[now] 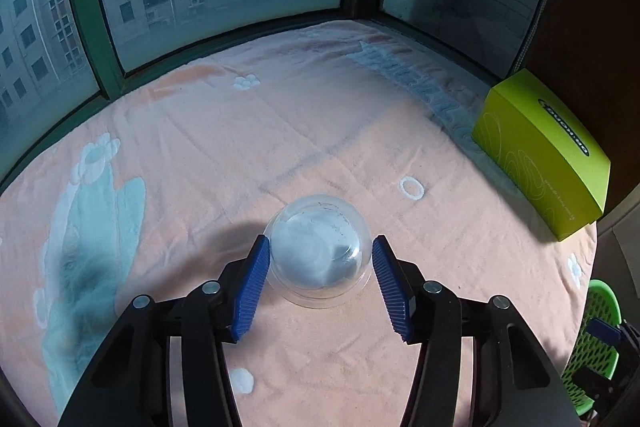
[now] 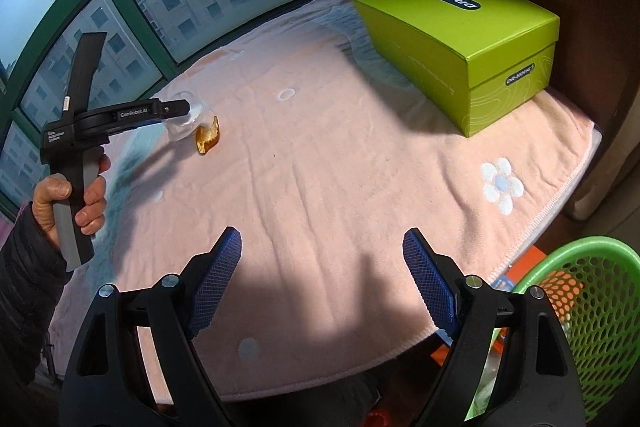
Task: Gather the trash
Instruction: 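Move both tools back to the bench toward the round clear tub, then grasp the round clear tub with the left tool while the right tool grasps the orange-gold wrapper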
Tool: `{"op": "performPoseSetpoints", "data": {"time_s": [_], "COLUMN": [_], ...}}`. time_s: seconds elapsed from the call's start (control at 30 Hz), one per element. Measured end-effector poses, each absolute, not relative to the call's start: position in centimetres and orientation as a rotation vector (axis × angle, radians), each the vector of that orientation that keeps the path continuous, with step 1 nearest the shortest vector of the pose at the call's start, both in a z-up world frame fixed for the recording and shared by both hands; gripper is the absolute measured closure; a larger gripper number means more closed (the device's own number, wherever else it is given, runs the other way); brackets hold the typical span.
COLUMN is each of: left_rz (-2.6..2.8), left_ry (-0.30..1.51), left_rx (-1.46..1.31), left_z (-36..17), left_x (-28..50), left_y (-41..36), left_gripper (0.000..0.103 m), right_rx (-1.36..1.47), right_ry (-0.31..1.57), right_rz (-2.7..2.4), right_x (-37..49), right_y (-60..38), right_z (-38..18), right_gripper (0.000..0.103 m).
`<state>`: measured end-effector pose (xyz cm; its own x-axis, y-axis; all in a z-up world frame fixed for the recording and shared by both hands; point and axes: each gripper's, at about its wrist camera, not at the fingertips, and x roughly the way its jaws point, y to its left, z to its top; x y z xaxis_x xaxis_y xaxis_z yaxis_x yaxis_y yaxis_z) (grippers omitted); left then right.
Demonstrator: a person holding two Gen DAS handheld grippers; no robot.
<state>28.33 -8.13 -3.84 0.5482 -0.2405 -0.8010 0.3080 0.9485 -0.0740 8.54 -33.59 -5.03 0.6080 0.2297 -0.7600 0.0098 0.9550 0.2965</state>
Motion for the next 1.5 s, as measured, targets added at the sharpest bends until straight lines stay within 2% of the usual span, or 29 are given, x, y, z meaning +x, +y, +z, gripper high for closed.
{"op": "performPoseSetpoints", "data": {"time_s": [0.37,0.57,0.67,0.9,1.2,1.43,1.5], "left_rz": [-0.239,-0.214,-0.21,-0.214,-0.216,-0.217,-0.214], "left_ry": [0.907,0.91,0.913,0.931,0.943,0.951,0.954], "left_rx": [0.063,0.044,0.04,0.018,-0.004,-0.004,-0.004], "left_z": [-0.6,-0.7,-1.1,-2.2,-2.8,-3.2,-3.3], "left_x": [26.7,25.9,25.3,25.0,25.0,24.9,24.9], "left_y": [-1.7,1.5,2.6,4.0,4.6,4.6,4.6], "left_gripper": [0.052,0.052,0.052,0.052,0.052,0.052,0.052], "right_rx": [0.213,0.19,0.183,0.161,0.134,0.094,0.074], "right_ry": [0.92,0.936,0.952,0.993,1.02,1.026,1.024], "right_rz": [0.261,0.328,0.34,0.352,0.358,0.341,0.328], "right_x": [15.1,19.6,21.9,25.4,27.2,27.9,28.0], "right_y": [-27.2,-23.2,-21.6,-19.1,-17.8,-17.0,-16.6], "right_z": [-5.4,-5.9,-6.6,-8.3,-9.6,-10.3,-10.3], "right_gripper": [0.021,0.031,0.032,0.047,0.057,0.059,0.065]}}
